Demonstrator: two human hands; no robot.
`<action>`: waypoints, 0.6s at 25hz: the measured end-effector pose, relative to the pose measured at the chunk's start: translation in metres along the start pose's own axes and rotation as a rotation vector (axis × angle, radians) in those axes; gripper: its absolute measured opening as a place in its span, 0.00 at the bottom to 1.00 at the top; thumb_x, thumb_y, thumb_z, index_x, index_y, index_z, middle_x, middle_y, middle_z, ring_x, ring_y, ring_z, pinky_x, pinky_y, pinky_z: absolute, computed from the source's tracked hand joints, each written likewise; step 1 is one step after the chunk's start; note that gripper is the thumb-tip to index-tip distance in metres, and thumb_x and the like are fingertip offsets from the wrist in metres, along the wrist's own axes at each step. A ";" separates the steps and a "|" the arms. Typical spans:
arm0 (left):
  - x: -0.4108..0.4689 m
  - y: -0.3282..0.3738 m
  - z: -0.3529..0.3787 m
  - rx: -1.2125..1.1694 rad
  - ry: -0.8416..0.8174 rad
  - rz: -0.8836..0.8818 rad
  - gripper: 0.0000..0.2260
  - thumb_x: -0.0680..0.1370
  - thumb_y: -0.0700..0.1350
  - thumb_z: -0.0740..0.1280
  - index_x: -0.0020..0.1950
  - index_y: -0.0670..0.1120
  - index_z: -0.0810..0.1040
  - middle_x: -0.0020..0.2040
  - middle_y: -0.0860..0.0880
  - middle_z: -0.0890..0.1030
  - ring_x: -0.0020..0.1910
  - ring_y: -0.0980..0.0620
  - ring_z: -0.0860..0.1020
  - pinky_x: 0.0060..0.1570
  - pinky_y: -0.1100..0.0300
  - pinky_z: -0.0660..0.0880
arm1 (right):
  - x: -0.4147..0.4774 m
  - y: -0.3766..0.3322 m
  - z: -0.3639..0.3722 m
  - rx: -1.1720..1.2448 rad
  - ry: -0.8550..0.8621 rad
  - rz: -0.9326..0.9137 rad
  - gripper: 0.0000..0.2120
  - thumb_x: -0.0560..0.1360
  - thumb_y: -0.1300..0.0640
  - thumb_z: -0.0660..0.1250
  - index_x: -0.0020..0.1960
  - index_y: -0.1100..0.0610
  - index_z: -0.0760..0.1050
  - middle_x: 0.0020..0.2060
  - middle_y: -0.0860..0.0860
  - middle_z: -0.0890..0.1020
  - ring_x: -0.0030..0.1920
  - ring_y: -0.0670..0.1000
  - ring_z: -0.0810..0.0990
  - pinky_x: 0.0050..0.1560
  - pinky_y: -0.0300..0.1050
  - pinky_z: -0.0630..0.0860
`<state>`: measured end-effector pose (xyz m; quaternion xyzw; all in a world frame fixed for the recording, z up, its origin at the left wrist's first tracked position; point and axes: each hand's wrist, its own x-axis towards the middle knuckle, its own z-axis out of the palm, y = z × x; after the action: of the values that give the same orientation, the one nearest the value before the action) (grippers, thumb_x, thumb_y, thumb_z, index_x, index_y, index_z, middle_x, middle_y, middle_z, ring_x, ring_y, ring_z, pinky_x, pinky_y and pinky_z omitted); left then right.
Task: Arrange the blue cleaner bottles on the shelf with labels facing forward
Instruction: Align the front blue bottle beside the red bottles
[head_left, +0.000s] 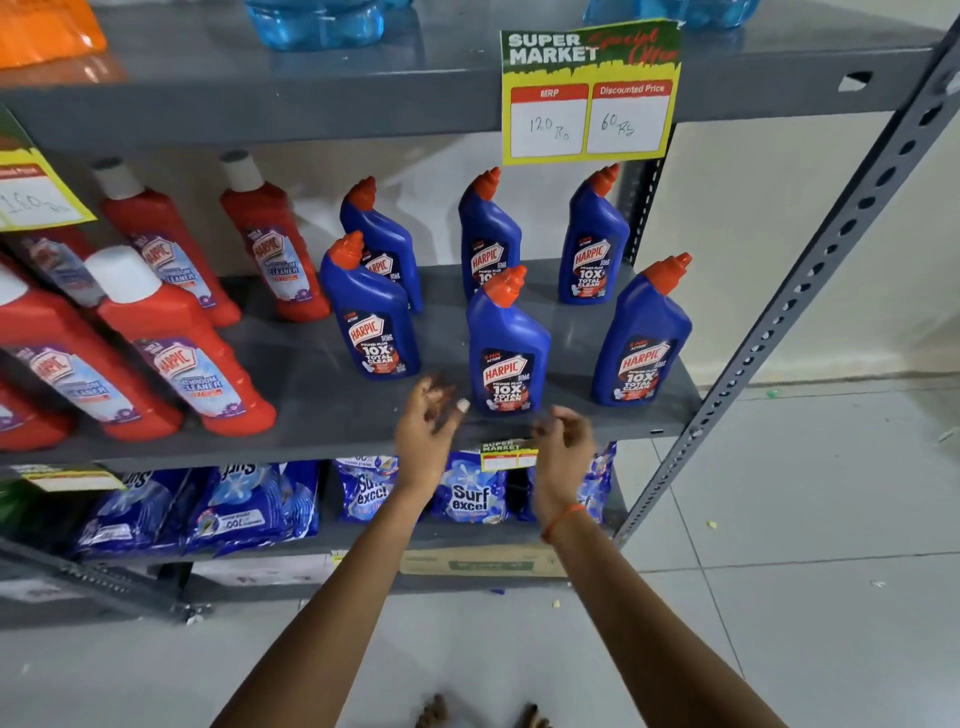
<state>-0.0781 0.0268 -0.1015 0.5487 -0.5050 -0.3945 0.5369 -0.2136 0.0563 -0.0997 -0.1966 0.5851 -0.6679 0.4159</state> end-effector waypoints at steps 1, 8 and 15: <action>-0.001 0.000 -0.007 0.017 0.164 0.049 0.21 0.73 0.41 0.70 0.64 0.43 0.69 0.47 0.52 0.79 0.43 0.69 0.77 0.45 0.74 0.73 | -0.013 0.003 0.016 0.090 -0.059 0.088 0.06 0.76 0.65 0.62 0.43 0.56 0.73 0.37 0.52 0.79 0.35 0.48 0.78 0.41 0.42 0.78; 0.054 -0.002 -0.081 0.098 0.410 0.101 0.27 0.68 0.37 0.74 0.63 0.35 0.66 0.55 0.35 0.79 0.52 0.42 0.78 0.53 0.66 0.72 | -0.041 0.004 0.140 -0.273 -0.349 0.039 0.06 0.75 0.67 0.61 0.45 0.60 0.75 0.42 0.60 0.80 0.40 0.53 0.79 0.43 0.45 0.77; 0.120 -0.011 -0.114 0.035 -0.187 -0.163 0.27 0.69 0.33 0.71 0.66 0.39 0.66 0.64 0.36 0.75 0.59 0.45 0.75 0.57 0.55 0.70 | 0.004 0.010 0.172 -0.838 -0.532 -0.186 0.25 0.73 0.67 0.62 0.68 0.60 0.62 0.62 0.62 0.77 0.61 0.64 0.75 0.60 0.52 0.71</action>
<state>0.0556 -0.0701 -0.0866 0.5582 -0.5133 -0.4775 0.4438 -0.0836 -0.0524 -0.0695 -0.5613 0.6566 -0.3369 0.3746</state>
